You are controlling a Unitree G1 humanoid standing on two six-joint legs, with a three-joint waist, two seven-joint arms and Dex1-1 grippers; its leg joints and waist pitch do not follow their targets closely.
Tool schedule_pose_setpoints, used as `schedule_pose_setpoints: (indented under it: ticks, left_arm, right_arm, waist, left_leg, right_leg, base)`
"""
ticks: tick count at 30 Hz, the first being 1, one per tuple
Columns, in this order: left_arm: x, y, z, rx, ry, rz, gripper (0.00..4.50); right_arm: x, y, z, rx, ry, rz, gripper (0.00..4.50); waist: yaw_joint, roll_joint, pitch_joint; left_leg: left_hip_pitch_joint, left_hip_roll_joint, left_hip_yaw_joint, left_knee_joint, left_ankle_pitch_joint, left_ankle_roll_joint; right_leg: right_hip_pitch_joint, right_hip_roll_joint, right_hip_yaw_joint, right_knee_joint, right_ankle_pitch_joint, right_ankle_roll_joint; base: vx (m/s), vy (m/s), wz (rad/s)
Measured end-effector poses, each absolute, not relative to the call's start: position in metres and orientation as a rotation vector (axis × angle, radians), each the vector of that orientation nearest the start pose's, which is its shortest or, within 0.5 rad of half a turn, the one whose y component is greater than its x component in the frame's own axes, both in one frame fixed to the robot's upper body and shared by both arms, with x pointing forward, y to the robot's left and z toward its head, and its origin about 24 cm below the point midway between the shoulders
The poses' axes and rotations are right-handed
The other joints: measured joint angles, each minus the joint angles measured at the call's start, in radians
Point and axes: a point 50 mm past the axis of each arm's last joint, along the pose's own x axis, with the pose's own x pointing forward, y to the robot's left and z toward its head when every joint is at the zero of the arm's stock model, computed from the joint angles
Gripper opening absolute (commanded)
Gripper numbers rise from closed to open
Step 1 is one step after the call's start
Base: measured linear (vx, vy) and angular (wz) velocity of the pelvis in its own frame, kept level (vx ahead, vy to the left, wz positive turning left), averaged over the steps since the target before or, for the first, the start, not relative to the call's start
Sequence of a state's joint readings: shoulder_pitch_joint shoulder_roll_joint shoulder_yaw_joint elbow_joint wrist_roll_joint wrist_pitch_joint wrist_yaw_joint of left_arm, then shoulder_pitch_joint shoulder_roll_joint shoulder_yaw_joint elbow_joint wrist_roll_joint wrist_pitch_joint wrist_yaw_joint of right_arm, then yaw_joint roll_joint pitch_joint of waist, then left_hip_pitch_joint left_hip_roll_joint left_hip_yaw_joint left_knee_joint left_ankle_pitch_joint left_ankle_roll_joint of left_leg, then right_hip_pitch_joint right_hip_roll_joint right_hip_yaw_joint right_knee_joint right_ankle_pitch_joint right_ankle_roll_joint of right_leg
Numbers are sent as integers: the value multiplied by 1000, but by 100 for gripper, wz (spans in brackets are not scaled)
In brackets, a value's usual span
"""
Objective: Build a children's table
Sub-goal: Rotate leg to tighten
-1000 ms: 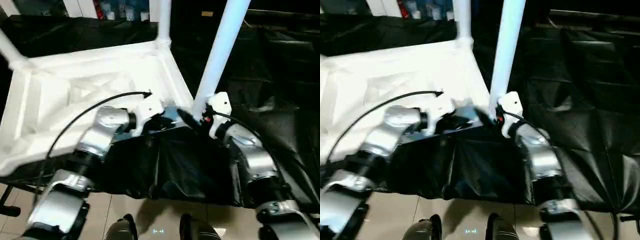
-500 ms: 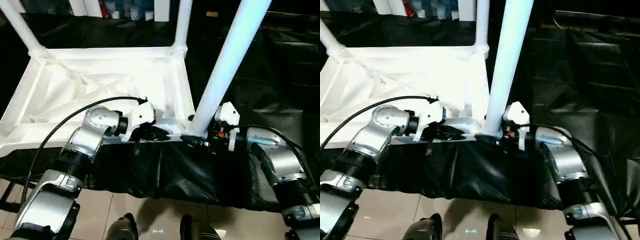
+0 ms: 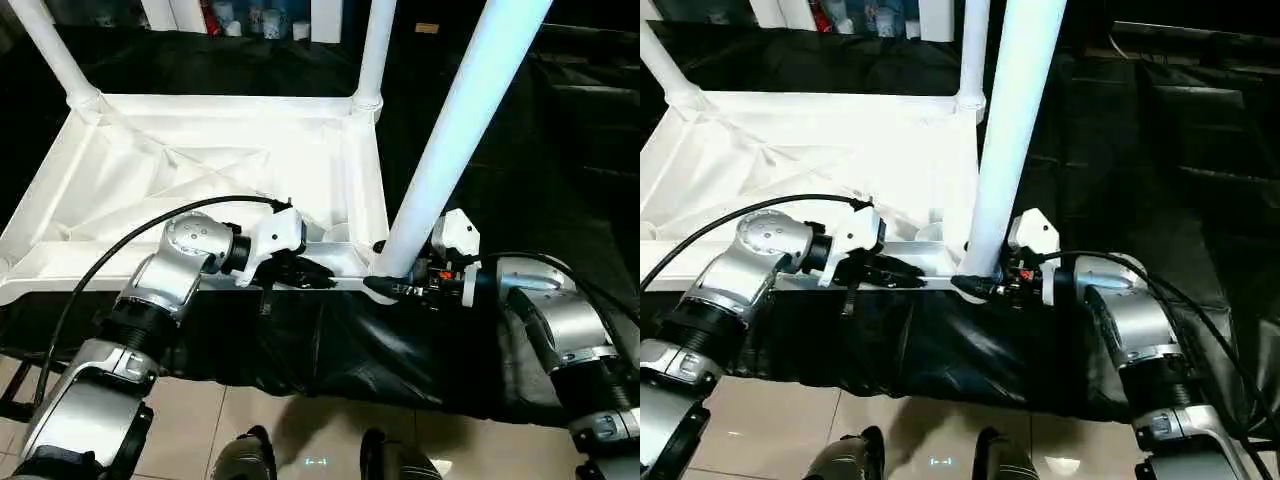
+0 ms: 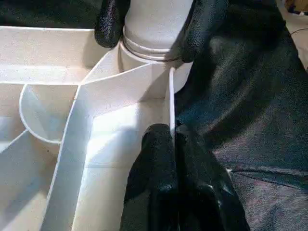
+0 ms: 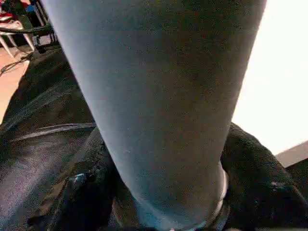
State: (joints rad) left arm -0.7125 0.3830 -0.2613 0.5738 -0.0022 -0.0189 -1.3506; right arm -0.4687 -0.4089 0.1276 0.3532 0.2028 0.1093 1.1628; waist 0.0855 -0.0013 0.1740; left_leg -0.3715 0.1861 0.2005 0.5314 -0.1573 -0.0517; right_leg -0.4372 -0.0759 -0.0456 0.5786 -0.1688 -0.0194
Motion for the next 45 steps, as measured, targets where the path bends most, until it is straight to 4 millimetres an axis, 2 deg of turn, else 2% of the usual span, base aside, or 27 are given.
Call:
schedule_pose_setpoints:
  ticks: [4, 8, 12, 18, 22, 23, 26, 28, 32, 36, 39, 45]
  left_arm:
    - [331, 122, 100, 519, 251, -1470, 0]
    - [340, 117, 97, 484, 245, -1336, 0]
    - [349, 99, 98, 468, 229, -1217, 0]
    - [357, 73, 97, 460, 210, -1072, 0]
    - [357, 70, 98, 464, 204, -1052, 0]
    - [357, 70, 98, 464, 203, -1052, 0]
    - [356, 70, 98, 465, 199, -1052, 0]
    - [356, 70, 99, 466, 196, -1057, 0]
    - [354, 73, 100, 475, 188, -1065, 0]
    - [351, 80, 100, 476, 183, -1110, 0]
    - [345, 89, 100, 489, 177, -1177, 0]
    - [340, 105, 101, 513, 190, -1254, 0]
  right_arm:
    - [307, -149, 82, -186, 155, 1191, 263]
    - [319, -141, 76, -107, 107, 962, 263]
    - [333, -135, 73, -32, 81, 697, 262]
    - [347, -116, 75, 62, 63, 317, 262]
    - [350, -109, 74, 65, 43, 245, 262]
    - [349, -109, 74, 57, 39, 241, 318]
    - [349, -106, 74, 39, 29, 245, 341]
    - [349, -107, 74, 35, 26, 252, 374]
    - [349, -107, 76, -18, 16, 331, 406]
    - [348, -113, 77, -91, 18, 449, 406]
    - [345, -119, 80, -155, 21, 602, 406]
    - [336, -131, 84, -238, 48, 844, 406]
  waist:
    - [-2, -1, 0]
    - [-14, -2, -1]
    - [-27, -5, -1]
    - [-28, -7, -3]
    - [-28, -7, -3]
    - [-28, -7, -3]
    - [-29, -6, -3]
    - [-30, -6, -3]
    - [-36, -6, -2]
    - [-37, -4, -2]
    - [-33, -1, -2]
    - [-32, -1, -1]
  left_leg:
    - [1, 1, 0, 1, 0, 0]
    - [3, 1, 0, 3, -2, -6]
    - [3, -3, 0, 3, -2, -7]
    - [3, -5, 0, 3, -1, -7]
    - [3, -6, 0, 3, -1, -7]
    - [3, -6, 0, 3, -2, -7]
    - [3, -6, 0, 3, -2, -7]
    - [3, -6, 0, 3, -2, -7]
    - [2, -6, 0, 2, -2, -7]
    - [2, -5, -1, -1, -2, -7]
    - [2, -2, -1, -3, 1, -2]
    - [1, -1, -1, -3, 1, -2]
  right_leg:
    - [1, 0, 0, 1, 0, 0]
    - [3, 1, 1, 1, 3, -5]
    - [4, -1, 3, -1, 2, -3]
    - [4, -3, 6, -2, 2, -3]
    - [4, -3, 6, -2, 2, -2]
    - [4, -3, 6, -2, 2, -2]
    - [4, -3, 6, -2, 2, -2]
    - [4, -3, 6, -2, 3, -2]
    - [3, -3, 6, -2, 4, -6]
    - [2, -2, 4, -2, 2, -2]
    - [1, 0, 2, -1, 1, 0]
    - [0, 1, 2, -1, 1, 0]
  base:
    - [0, 0, 0]
    - [0, 0, 0]
    - [0, 0, 0]
    - [0, 0, 0]
    - [0, 0, 0]
    - [0, 0, 0]
    - [0, 0, 0]
    - [0, 0, 0]
    - [0, 0, 0]
    - [0, 0, 0]
    - [0, 0, 0]
    - [0, 0, 0]
